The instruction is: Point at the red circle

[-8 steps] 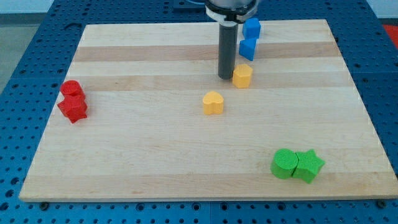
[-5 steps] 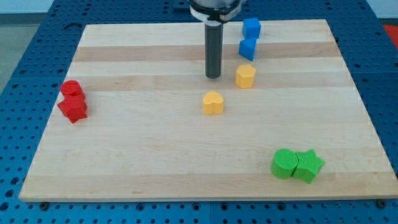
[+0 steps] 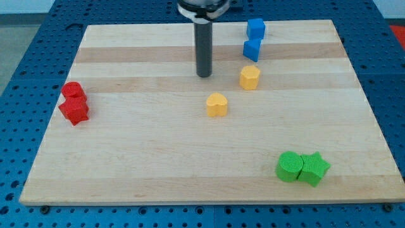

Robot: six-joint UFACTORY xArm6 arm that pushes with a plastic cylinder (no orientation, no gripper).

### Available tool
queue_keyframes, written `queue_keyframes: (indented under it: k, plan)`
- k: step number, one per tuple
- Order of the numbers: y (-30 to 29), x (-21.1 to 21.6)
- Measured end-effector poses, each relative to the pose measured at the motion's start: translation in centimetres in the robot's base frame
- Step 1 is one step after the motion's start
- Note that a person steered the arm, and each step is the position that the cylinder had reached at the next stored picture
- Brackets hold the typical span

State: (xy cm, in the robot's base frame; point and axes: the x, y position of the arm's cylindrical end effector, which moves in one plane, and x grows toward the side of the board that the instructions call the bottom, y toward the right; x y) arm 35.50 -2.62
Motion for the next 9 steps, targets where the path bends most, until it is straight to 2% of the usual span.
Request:
queue_keyframes:
  k: [4,6,9]
  plan:
    - [-20.1,-3.6]
    - [-27.9,-2.5]
    - [-27.9,-2.0]
